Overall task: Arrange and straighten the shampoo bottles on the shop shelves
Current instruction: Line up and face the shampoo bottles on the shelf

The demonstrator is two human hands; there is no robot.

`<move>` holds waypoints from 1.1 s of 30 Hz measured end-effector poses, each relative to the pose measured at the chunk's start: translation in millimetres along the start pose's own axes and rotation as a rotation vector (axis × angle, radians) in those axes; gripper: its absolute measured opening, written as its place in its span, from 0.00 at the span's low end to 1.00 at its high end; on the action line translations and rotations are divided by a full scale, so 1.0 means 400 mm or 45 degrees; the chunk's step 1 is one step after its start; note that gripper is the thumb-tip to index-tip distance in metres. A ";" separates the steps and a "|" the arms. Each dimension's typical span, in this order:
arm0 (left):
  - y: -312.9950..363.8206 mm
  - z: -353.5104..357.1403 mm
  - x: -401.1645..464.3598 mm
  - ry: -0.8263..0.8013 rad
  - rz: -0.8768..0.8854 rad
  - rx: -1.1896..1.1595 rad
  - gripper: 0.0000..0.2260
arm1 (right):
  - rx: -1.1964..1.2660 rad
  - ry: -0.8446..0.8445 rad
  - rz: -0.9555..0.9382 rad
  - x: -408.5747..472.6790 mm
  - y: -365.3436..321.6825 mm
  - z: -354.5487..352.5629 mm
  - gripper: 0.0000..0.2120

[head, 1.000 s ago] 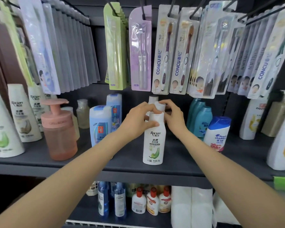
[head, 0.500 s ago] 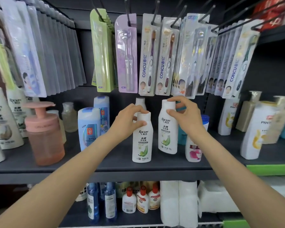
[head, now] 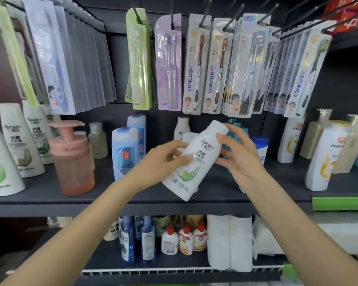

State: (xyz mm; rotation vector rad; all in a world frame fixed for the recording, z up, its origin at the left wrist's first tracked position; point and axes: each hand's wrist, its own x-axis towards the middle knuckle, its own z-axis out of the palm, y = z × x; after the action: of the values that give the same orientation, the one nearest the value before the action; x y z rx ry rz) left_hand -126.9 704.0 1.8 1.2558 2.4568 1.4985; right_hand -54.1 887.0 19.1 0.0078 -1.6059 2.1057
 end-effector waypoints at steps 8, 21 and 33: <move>-0.026 -0.051 -0.109 0.082 0.035 0.420 0.21 | -0.134 -0.066 -0.080 -0.048 0.049 0.048 0.11; -0.050 -0.074 -0.155 0.065 -0.095 0.115 0.16 | 0.222 0.125 -0.048 -0.086 0.091 0.037 0.08; -0.066 -0.058 -0.185 0.460 0.137 0.143 0.25 | 0.250 -0.012 0.057 -0.084 0.114 -0.007 0.18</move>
State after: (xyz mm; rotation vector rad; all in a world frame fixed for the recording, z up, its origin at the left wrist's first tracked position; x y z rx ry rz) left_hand -101.9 634.5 -33.4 1.2475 2.7683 1.7780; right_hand -40.9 868.4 -32.7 0.0479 -1.4109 2.2930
